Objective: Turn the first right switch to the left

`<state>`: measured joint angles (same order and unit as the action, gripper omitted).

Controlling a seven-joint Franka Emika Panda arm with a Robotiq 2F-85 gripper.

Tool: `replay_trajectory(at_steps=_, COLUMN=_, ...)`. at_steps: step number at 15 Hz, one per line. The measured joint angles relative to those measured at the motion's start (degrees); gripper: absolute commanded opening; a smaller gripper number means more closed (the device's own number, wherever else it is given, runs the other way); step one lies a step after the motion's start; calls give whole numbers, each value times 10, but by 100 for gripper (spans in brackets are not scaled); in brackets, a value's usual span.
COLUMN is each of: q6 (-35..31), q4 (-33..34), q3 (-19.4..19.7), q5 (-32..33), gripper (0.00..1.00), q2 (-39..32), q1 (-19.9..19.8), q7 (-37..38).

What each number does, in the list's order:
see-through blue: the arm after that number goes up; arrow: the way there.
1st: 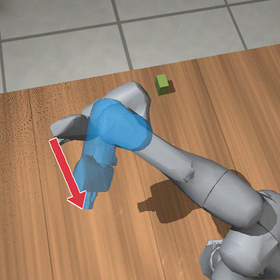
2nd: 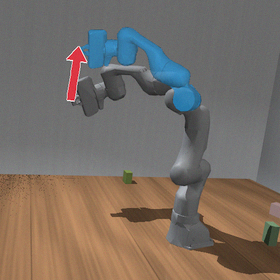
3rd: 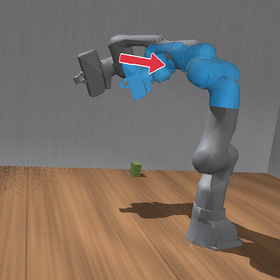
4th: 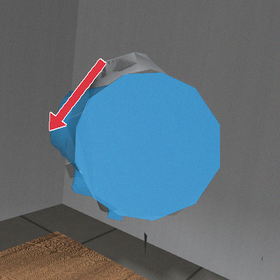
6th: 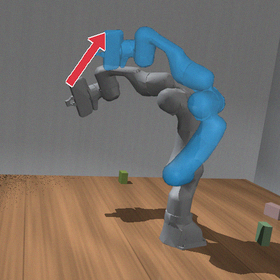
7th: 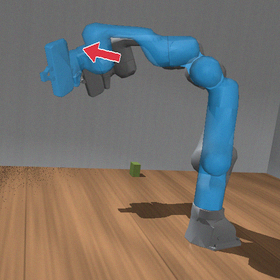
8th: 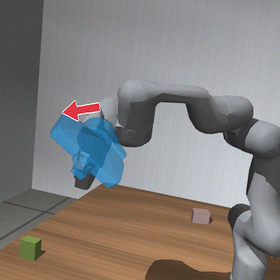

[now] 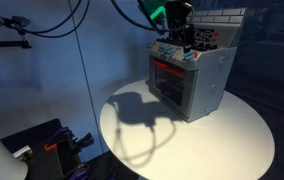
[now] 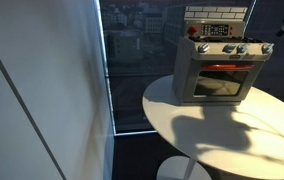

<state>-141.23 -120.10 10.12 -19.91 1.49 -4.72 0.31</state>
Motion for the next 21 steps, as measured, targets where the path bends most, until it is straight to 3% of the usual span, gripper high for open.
replay_trajectory(at_steps=21, q6=-140, q4=-6, q3=-30, q5=-178, gripper=100, q2=-48, q1=3, q7=-94)
